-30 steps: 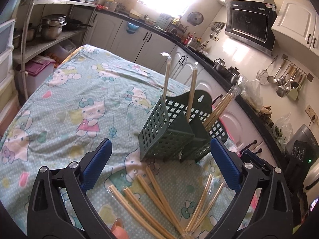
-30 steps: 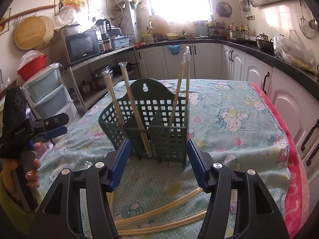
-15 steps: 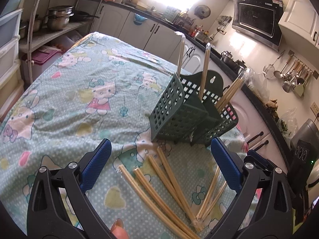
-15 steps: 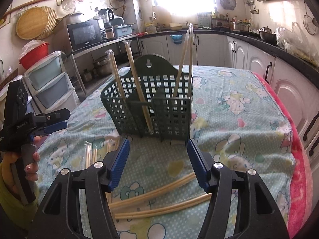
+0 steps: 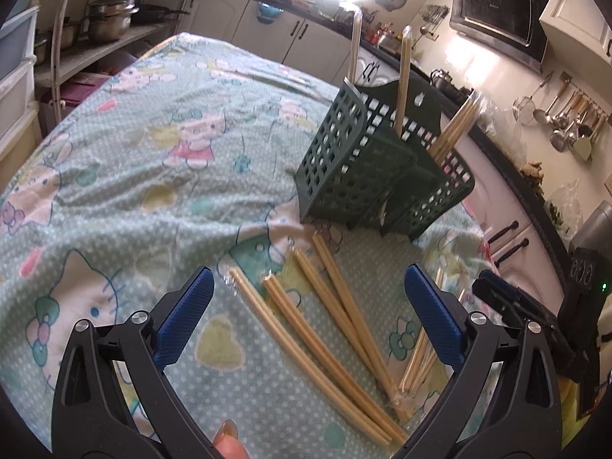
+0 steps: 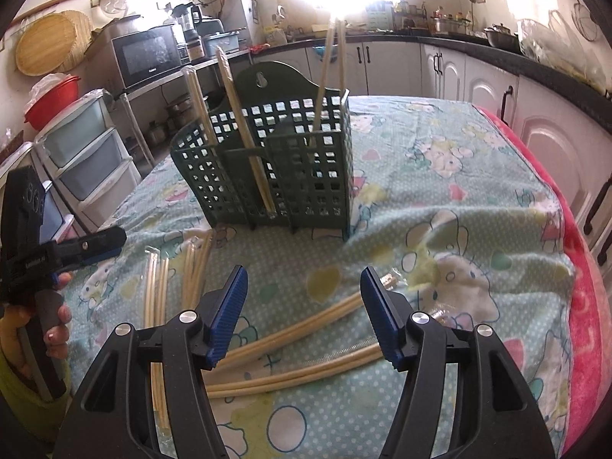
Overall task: Organize utensils
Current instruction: 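Close the left tool on a chopstick while the right tool grasps another, then lift the left tool's chopstick over the caddy while the right tool carries its own, then lower the left tool's chopstick into the caddy and open while the right tool does likewise, then withdraw both open tools from the caddy toward the loose chopsticks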
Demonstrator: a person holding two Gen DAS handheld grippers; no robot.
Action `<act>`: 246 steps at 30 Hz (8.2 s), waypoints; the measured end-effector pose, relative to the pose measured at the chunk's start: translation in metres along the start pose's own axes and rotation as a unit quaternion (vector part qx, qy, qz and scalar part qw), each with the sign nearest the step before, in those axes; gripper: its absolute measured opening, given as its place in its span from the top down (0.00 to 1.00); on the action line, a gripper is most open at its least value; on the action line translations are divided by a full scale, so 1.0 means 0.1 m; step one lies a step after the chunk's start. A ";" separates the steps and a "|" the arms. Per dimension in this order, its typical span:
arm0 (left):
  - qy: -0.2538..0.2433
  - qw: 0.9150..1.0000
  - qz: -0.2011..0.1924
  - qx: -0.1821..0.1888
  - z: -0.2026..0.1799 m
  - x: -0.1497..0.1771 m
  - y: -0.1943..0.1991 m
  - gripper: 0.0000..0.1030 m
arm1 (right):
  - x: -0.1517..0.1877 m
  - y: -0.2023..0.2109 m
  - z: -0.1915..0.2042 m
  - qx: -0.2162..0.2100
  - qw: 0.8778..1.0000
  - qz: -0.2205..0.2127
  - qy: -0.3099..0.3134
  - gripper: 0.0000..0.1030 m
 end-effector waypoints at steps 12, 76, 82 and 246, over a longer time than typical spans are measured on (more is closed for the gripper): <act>0.031 0.999 0.042 -0.007 0.17 0.17 -0.19 0.45 | 0.07 0.00 -0.14 0.002 1.000 0.001 -0.023 0.42; 0.076 0.997 0.010 -0.012 0.42 -0.12 -0.22 0.99 | -0.18 -0.41 -0.33 -0.025 0.990 0.029 -0.135 0.94; 0.059 0.998 -0.019 0.010 0.20 -0.30 0.00 0.99 | -0.38 -0.21 -0.16 -0.052 0.992 -0.003 -0.113 0.94; -0.064 0.992 -0.062 0.092 -1.12 -1.04 -0.22 0.66 | -0.93 0.11 -0.63 0.048 0.974 -0.177 -0.134 0.67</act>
Point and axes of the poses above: each gripper's, at about its wrist camera, not at the fingertips, and y roughly against the way its jaws point, z to its left, x to its underside, the point moved 4 cm from there along -y, roughly the way its jaws point, and after that the axes turned 7 degrees about -z, right-handed, at the moved point
